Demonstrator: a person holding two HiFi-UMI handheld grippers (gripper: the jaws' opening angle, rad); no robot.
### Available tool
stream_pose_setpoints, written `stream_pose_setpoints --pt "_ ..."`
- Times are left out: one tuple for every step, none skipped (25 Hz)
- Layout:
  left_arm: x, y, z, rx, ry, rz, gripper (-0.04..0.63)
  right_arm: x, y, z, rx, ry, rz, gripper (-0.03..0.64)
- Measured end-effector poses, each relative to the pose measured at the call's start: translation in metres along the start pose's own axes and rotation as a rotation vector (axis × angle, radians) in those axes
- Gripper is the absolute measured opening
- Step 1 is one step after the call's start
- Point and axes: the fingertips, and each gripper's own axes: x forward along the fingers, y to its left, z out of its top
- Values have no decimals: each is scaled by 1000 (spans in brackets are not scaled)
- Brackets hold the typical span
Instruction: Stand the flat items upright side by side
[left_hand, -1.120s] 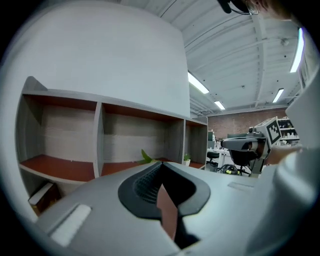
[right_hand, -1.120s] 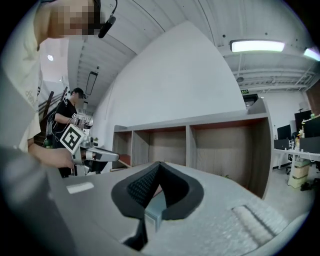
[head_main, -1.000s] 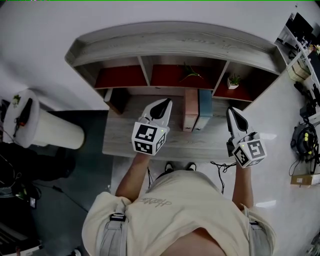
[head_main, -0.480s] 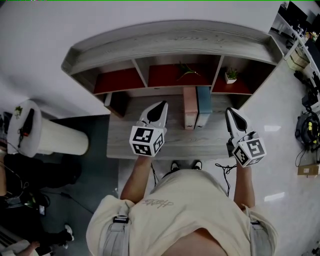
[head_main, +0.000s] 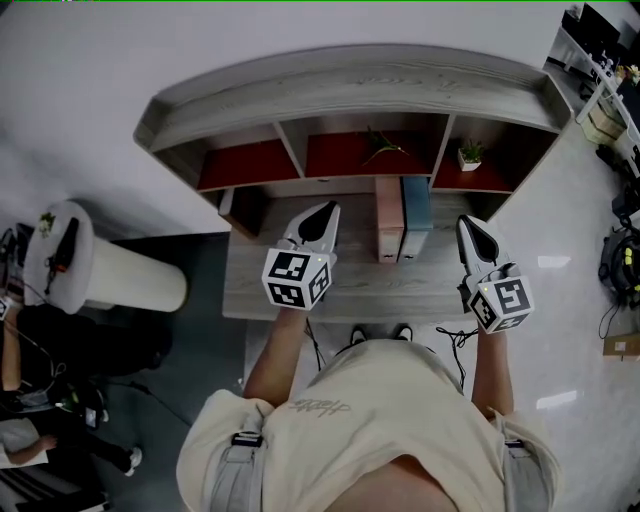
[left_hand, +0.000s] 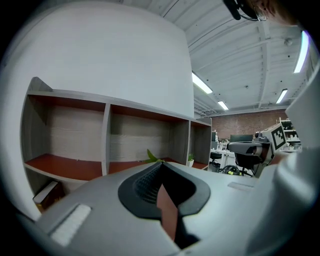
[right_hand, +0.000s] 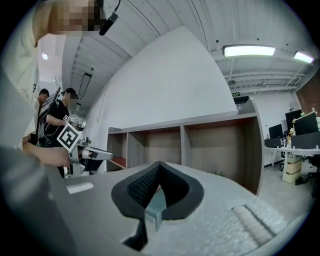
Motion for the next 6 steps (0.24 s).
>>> stream_pose_setpoints --pt "1 -1 0 -4 -2 -2 17 1 -1 0 -8 2 -3 2" --pt "1 -2 0 -10 -2 -4 16 1 -4 1 -19 5 -7 2" --pt "2 -3 -1 -17 -1 -8 17 2 -6 1 -29 8 -13 2" --pt "3 -5 -3 -23 0 -13 17 2 -10 2 -37 10 -18 2" --pt "4 -7 -4 -27 2 -18 17 2 -13 2 -44 11 -23 2" --pt "5 -9 -6 -31 3 -23 17 2 -17 3 -50 11 -28 2"
